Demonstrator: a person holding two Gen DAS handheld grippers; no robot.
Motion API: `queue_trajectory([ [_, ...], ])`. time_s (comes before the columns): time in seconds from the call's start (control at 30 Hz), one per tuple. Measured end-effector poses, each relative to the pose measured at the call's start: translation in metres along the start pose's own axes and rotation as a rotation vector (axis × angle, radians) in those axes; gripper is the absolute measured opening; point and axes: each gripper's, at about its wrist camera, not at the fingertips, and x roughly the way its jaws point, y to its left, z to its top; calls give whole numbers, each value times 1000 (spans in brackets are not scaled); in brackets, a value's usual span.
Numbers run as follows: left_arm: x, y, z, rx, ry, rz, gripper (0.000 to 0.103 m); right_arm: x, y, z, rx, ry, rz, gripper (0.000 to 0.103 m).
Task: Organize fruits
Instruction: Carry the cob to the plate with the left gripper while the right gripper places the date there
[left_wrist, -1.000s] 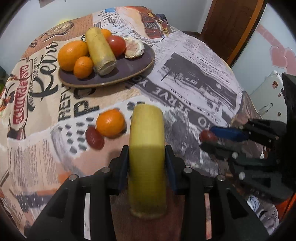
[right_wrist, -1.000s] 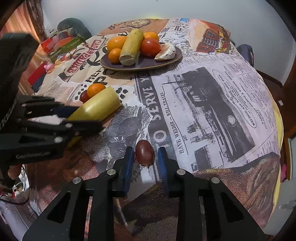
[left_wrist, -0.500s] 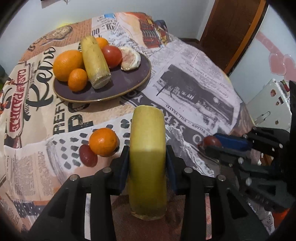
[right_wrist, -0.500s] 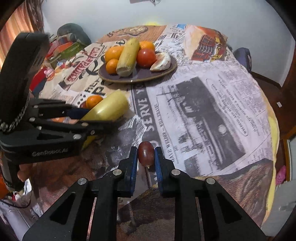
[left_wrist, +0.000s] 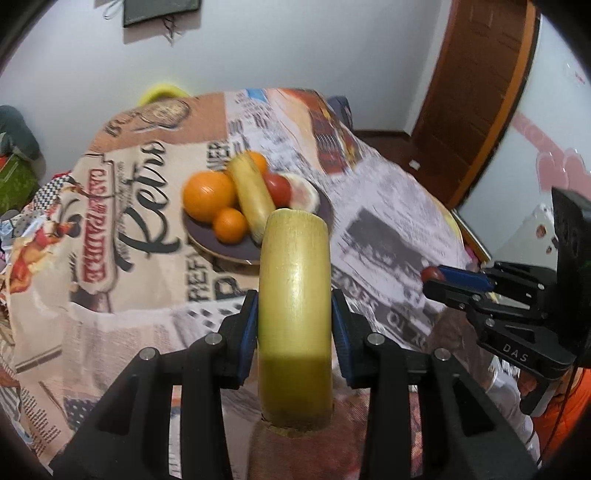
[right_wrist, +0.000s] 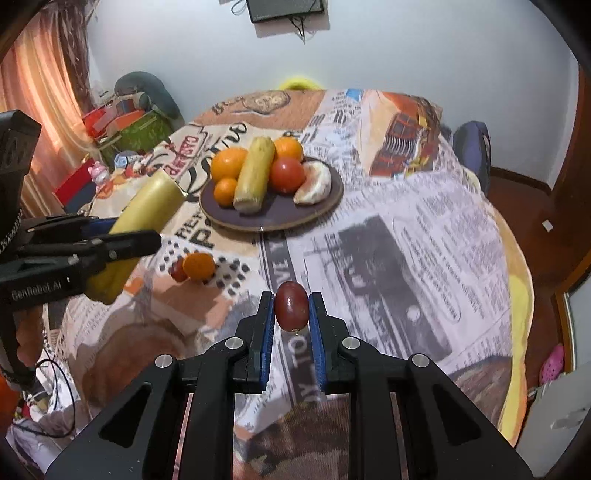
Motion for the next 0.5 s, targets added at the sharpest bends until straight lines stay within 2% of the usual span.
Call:
queue_trajectory([
  [0.23, -3, 26, 24, -45, -46, 34, 37, 2, 3, 23, -19, -43, 0, 17],
  [0.5, 12, 35, 46, -56, -64, 32, 37, 16, 2, 45, -26, -65, 14, 17],
])
